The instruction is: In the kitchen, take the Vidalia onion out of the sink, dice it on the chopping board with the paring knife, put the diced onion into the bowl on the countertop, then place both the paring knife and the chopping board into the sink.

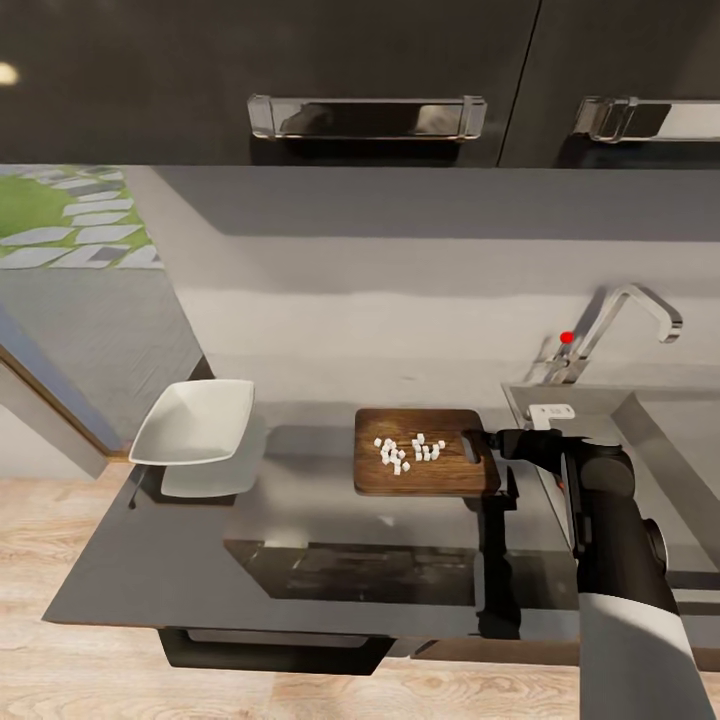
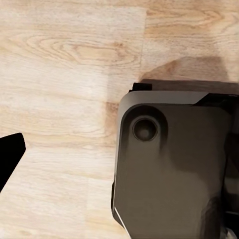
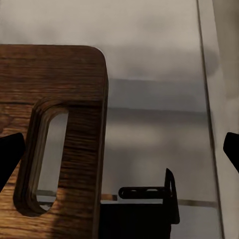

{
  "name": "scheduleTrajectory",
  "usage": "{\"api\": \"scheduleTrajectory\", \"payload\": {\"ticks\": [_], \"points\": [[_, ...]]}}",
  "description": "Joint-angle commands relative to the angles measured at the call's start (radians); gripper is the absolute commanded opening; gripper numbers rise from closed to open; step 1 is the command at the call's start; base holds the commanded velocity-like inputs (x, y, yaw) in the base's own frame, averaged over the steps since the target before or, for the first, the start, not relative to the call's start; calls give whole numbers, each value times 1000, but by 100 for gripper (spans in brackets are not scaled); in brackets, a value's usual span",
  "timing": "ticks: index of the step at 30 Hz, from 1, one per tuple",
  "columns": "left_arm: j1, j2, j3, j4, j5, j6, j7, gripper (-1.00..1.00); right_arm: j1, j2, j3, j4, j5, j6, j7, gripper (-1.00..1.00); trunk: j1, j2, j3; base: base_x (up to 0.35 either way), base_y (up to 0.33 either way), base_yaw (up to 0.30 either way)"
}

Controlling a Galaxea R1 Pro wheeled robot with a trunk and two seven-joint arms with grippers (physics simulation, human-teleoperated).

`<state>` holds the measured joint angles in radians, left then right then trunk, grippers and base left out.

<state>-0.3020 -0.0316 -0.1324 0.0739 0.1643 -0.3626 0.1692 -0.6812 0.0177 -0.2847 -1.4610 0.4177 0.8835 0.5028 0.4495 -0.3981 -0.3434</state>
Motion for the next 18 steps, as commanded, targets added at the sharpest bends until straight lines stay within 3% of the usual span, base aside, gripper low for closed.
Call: {"api": "scheduleTrajectory", "payload": {"ticks": [1,18], "points": [[-2,-1,-9,4,9,-7,1,100,-1,1,-2,-1,10,3,11,100,1,-2,-3,0,0,0],[-2,-1,-9,4,9,-7,1,100,-1,2,-2,-1,10,2,10,100,1,-2,-25,0,0,0]]}}
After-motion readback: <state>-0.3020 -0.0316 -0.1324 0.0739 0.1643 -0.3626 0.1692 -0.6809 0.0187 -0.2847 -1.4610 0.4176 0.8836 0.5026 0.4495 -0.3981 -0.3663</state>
